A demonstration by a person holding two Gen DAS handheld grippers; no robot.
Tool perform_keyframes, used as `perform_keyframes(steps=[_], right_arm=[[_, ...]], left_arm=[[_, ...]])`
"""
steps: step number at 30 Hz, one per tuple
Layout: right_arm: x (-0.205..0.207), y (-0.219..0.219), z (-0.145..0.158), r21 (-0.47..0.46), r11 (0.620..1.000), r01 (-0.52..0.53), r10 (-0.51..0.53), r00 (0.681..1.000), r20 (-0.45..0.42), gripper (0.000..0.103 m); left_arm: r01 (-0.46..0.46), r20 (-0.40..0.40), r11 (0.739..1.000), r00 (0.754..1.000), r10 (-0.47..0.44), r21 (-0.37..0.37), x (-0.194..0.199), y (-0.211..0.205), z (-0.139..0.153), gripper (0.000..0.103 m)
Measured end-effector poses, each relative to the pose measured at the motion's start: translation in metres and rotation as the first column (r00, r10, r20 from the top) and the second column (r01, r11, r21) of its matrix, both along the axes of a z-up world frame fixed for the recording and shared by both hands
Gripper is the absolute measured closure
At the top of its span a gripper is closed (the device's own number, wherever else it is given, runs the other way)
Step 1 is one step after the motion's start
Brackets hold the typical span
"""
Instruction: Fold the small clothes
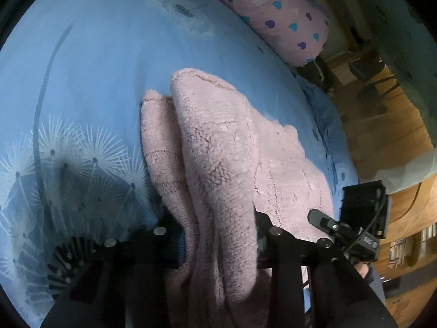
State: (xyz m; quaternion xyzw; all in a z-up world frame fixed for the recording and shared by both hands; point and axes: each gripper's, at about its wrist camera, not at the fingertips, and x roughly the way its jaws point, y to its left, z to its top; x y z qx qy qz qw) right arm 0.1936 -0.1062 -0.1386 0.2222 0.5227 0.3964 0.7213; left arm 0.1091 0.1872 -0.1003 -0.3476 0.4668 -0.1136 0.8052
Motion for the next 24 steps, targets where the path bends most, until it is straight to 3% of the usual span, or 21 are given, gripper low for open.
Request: perform_keyframes(steps=[3, 10, 16, 24], right_arm=[[-0.006, 0.006, 0.017, -0.028, 0.999, -0.015, 0.017, 0.997, 0.071, 0.054], [-0.006, 0.007, 0.032, -0.054, 0.998, -0.032, 0.038, 0.993, 0.109, 0.056], [-0.001, 0.008, 0.068, -0.072, 0.997, -0.039, 0.052, 0.98, 0.191, 0.057], [0.02, -0.009, 0.113, -0.133, 0.991, 0.002, 0.032, 0.968, 0.249, 0.057]], left_arm=[[0.006, 0.018, 1.0, 1.0, -0.007, 0.028, 0.001, -0.004, 0.008, 0.079], [0.01, 0.064, 1.0, 0.998, -0.011, 0.023, 0.002, -0.007, 0.026, 0.08], [0.033, 0.118, 0.997, 0.992, -0.041, 0.063, 0.009, -0.024, 0.053, 0.08], [0.064, 0.164, 0.993, 0.983, -0.08, 0.104, 0.048, -0.051, 0.085, 0.081]])
